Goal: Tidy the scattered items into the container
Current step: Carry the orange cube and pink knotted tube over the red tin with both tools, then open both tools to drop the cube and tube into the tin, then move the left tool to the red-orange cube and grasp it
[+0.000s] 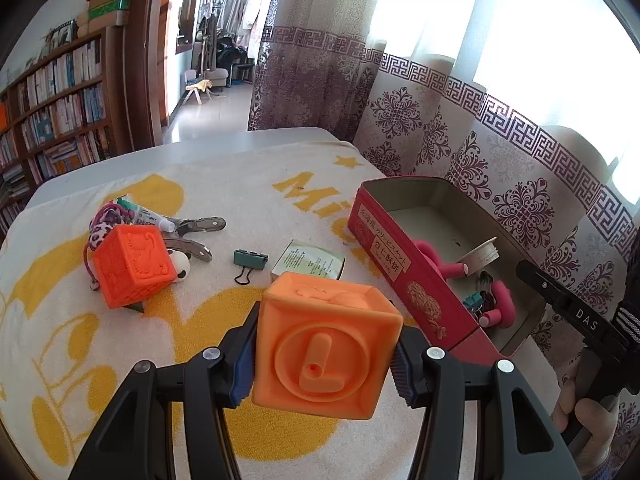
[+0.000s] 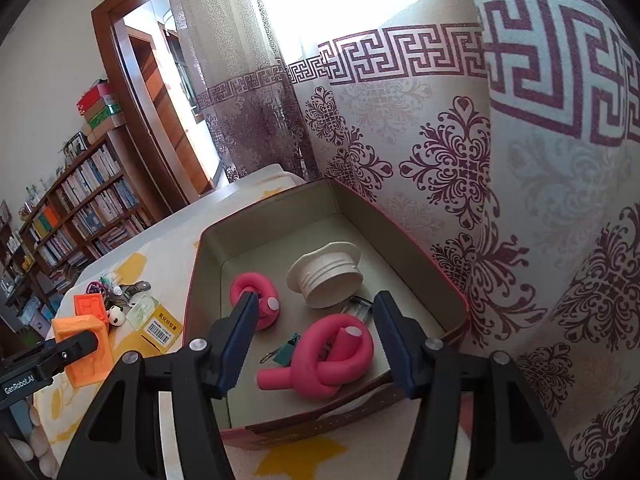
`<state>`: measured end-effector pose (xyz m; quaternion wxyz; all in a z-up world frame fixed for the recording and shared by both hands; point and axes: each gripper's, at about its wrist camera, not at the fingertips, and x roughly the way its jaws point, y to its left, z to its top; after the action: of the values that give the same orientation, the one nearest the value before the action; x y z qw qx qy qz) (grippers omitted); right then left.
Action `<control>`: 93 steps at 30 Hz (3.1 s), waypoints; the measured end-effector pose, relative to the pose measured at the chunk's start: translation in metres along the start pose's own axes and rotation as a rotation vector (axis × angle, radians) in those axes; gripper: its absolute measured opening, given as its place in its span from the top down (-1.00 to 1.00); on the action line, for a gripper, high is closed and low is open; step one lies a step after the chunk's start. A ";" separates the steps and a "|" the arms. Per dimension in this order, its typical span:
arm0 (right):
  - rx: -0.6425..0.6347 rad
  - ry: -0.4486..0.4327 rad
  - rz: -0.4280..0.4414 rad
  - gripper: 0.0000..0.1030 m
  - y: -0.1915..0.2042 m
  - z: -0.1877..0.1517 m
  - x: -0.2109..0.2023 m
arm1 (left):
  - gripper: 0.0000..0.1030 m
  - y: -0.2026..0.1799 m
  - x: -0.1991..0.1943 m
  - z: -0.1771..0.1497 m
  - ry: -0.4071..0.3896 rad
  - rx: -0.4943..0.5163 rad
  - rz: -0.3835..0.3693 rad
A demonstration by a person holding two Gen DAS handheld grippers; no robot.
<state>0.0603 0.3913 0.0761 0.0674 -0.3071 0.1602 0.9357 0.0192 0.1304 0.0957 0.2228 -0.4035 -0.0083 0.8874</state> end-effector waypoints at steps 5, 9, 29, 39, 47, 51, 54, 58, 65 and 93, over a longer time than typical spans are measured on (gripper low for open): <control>-0.003 -0.036 -0.022 -0.26 -0.006 0.005 -0.007 | -0.10 -0.025 0.008 0.007 0.010 0.031 -0.038; 0.022 -0.047 -0.023 -0.28 -0.015 0.008 -0.010 | -0.10 -0.048 0.017 0.011 0.019 0.070 -0.071; 0.028 -0.047 -0.052 -0.37 -0.026 0.007 -0.005 | -0.36 -0.120 0.067 0.064 0.031 0.167 -0.192; 0.020 -0.032 -0.042 -0.43 -0.020 0.003 0.000 | -0.79 -0.080 0.058 0.062 -0.003 0.066 -0.114; -0.009 -0.024 -0.021 -0.49 -0.006 0.000 -0.001 | -0.79 -0.031 0.049 0.044 0.011 -0.027 -0.055; -0.043 -0.011 -0.008 -0.53 0.006 -0.003 0.001 | -0.79 -0.006 0.043 0.034 0.018 -0.064 -0.021; -0.081 0.018 -0.005 -0.53 0.016 -0.007 0.008 | -0.79 0.013 0.039 0.027 0.026 -0.105 -0.003; -0.117 0.046 -0.024 -0.53 0.027 -0.009 0.016 | -0.79 0.032 0.035 0.017 0.032 -0.138 0.012; -0.245 0.147 -0.079 -0.56 0.047 0.002 0.050 | -0.79 0.060 0.027 0.001 0.013 -0.152 0.088; -0.226 0.023 0.193 -0.58 0.183 -0.018 0.053 | -0.79 0.185 -0.006 -0.031 -0.036 -0.423 0.203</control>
<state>-0.0133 0.2149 0.0777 -0.0595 -0.3066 0.0835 0.9463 -0.0266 -0.0436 0.0430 0.0425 -0.4242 -0.1575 0.8908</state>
